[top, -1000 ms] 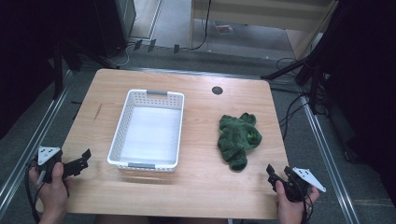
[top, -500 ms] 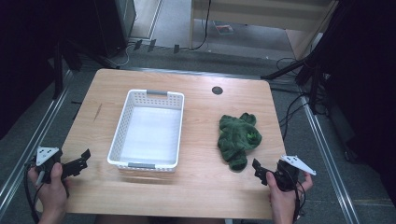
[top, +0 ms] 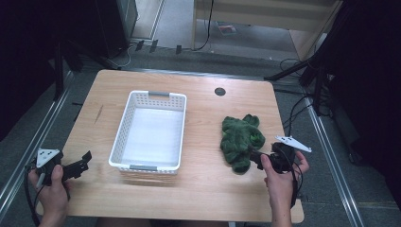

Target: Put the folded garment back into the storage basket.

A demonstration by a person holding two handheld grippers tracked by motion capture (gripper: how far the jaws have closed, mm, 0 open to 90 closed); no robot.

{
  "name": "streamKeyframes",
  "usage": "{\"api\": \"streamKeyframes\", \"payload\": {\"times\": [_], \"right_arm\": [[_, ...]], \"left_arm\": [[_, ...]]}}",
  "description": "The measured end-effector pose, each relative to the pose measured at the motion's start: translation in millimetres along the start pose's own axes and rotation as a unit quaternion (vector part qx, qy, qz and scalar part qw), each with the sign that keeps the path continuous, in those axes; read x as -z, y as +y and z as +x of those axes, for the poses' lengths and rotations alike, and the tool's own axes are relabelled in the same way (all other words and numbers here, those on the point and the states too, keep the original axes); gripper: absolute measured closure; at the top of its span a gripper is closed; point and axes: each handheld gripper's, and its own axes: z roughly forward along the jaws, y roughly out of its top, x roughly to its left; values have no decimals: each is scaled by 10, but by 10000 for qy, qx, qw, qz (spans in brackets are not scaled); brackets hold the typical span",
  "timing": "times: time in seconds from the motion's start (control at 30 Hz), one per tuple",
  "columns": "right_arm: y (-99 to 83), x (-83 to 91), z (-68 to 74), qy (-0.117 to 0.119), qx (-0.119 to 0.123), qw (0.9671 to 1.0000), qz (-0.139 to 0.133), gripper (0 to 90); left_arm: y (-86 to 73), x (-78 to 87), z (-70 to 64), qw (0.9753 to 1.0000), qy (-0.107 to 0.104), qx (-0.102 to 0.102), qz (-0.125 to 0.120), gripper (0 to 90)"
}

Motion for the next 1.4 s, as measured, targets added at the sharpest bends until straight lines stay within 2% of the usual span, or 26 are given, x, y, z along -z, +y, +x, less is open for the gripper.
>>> {"api": "streamKeyframes", "payload": {"times": [0.27, 0.43, 0.63, 0.7, 0.87, 0.93, 1.03, 1.27, 1.4], "right_arm": [[188, -114, 79, -41, 18, 9999, 142, 0], [218, -171, 137, -72, 10, 9997, 231, 2], [258, -290, 229, -55, 120, 9993, 354, 2], [275, -350, 252, -12, 51, 9991, 423, 2], [303, -468, 288, -109, 63, 9981, 596, 20], [326, -549, 319, -221, 87, 9977, 629, 39], [339, -610, 330, -221, 49, 9976, 654, 45], [330, -864, 385, -273, -39, 9955, 907, 55], [300, -979, 382, -430, -82, 9939, 1017, 68]], "left_arm": [[0, 0, 3, 10000, -8, 8, -1, 6], [2, 0, 7, 10000, -11, 9, 7, 6], [3, -2, 9, 10000, -13, 34, -1, 6], [3, 0, 11, 10000, -16, 25, 9, 6], [2, -4, 10, 10000, -18, 56, -13, 6], [3, -2, 11, 10000, -12, 30, 2, 6], [3, -3, 10, 10000, -9, 45, -9, 6], [3, -4, 11, 10000, -16, 48, -17, 6], [4, -5, 14, 10000, -36, 65, -20, 6]]}}
